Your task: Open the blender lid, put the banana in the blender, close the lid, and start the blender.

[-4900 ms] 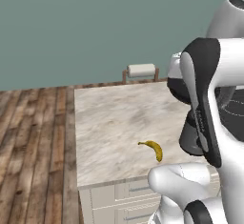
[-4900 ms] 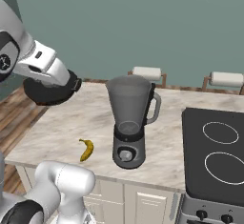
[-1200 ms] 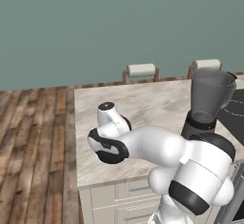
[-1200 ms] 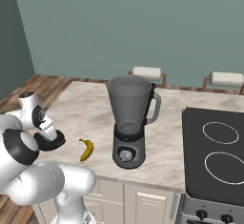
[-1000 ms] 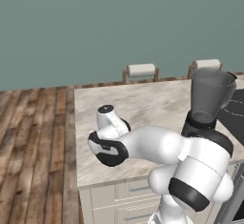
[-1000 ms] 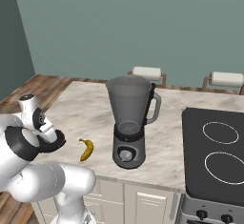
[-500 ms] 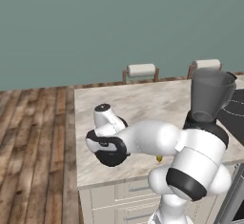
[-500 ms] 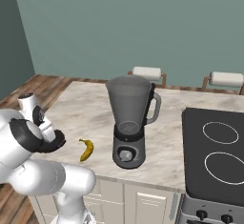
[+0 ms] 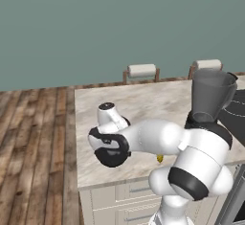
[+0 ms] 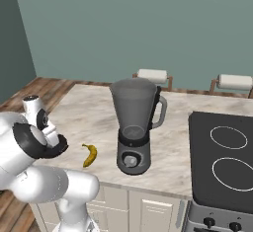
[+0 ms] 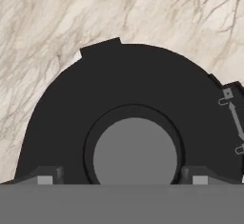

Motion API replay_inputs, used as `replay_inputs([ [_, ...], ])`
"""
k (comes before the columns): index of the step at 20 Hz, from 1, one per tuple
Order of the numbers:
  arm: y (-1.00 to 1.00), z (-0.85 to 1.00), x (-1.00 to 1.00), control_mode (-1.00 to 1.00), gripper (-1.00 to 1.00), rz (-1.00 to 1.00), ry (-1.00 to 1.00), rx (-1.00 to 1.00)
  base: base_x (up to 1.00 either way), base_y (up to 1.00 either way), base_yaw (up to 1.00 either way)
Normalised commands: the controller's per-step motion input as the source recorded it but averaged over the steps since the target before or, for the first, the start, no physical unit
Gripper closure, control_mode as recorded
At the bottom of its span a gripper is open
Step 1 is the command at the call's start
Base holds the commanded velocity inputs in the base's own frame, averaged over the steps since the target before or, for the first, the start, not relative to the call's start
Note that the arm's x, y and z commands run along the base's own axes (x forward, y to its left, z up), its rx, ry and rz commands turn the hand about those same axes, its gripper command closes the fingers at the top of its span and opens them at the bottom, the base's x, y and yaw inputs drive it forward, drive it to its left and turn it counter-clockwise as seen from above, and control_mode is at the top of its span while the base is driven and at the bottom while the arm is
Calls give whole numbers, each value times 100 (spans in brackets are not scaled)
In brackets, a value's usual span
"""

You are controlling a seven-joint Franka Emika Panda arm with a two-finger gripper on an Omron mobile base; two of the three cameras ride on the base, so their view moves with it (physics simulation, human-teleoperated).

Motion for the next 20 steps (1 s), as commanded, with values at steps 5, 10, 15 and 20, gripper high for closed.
replay_inputs([
  [5,-37,40,0,-100,-100,0,-1,3,0,0,0],
  [10,-54,54,0,-100,-100,0,0,1,0,0,0],
  [15,-74,7,0,-100,-100,0,1,0,0,0,0],
  [20,-84,-8,0,-100,-100,0,1,-1,0,0,0],
])
